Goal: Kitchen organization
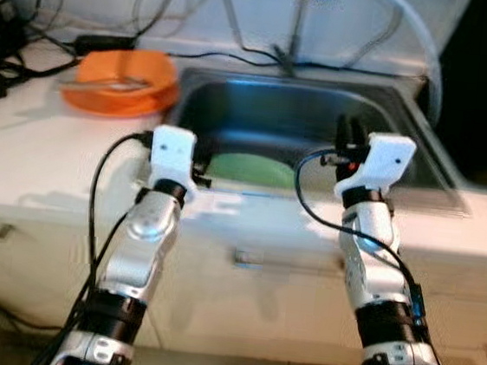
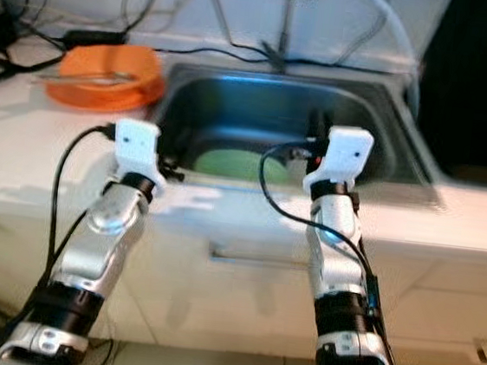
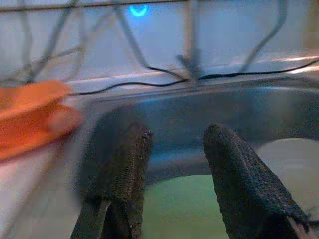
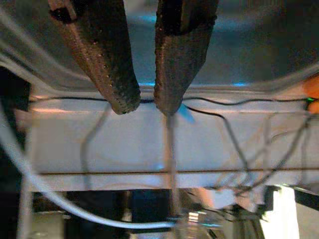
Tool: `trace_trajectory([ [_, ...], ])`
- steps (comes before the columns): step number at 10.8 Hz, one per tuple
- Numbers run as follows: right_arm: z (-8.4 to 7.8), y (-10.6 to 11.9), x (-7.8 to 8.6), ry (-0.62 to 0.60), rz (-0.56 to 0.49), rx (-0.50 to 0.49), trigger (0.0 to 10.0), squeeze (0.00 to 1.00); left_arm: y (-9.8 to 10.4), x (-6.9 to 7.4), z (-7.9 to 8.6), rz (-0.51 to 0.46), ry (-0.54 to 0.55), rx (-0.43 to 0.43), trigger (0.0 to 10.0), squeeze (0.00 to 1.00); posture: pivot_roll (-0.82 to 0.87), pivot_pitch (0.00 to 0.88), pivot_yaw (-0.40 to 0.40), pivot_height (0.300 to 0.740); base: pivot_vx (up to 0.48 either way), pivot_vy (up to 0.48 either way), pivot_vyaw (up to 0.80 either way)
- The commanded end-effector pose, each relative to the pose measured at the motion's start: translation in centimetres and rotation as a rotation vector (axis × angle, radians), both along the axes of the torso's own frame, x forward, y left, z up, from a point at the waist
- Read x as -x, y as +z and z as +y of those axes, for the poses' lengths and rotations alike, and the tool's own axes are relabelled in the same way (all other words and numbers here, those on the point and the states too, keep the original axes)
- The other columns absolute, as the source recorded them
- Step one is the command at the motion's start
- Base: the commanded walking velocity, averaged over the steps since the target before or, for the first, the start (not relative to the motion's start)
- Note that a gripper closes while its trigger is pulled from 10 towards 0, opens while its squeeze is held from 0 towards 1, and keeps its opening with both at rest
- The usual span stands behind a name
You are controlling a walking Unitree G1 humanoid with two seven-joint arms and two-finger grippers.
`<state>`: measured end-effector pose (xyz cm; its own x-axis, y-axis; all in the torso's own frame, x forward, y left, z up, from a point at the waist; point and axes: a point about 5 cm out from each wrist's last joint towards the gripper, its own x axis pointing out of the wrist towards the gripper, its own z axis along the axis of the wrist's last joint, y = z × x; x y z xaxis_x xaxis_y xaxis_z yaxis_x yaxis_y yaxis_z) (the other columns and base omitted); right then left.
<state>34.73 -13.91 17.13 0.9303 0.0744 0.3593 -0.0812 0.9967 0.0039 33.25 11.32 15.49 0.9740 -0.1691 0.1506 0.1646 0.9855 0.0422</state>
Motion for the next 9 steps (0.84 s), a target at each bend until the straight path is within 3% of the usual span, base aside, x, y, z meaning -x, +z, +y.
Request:
trace_trajectory([
  [1,-0.1,0.4,0.0,0.001,-0.01,-0.004,10.0,0.0,0.2,-0.1,-0.3,-0.011,-0.006,-0.014,10.0,0.0,0.09,0.0,0.034,0.74,0.0,-0.319,0.0],
  [3,0.1,0.3,-0.1,0.014,-0.001,0.009,10.0,0.0,0.3,-0.2,-0.3,-0.014,-0.001,-0.014,10.0,0.0,0.09,0.0,0.032,0.74,0.0,-0.321,0.0],
  [5,0.4,0.4,-0.2,0.031,0.001,0.03,10.0,0.0,0.2,-0.2,-0.3,-0.015,-0.003,-0.015,10.0,0.0,0.09,0.0,0.034,0.74,0.0,-0.319,0.55],
  [9,0.9,0.0,-0.1,0.071,0.023,0.037,10.0,0.0,0.2,-0.3,-0.3,-0.015,-0.002,-0.015,10.0,0.0,0.09,0.0,0.03,0.74,0.0,-0.321,0.0],
])
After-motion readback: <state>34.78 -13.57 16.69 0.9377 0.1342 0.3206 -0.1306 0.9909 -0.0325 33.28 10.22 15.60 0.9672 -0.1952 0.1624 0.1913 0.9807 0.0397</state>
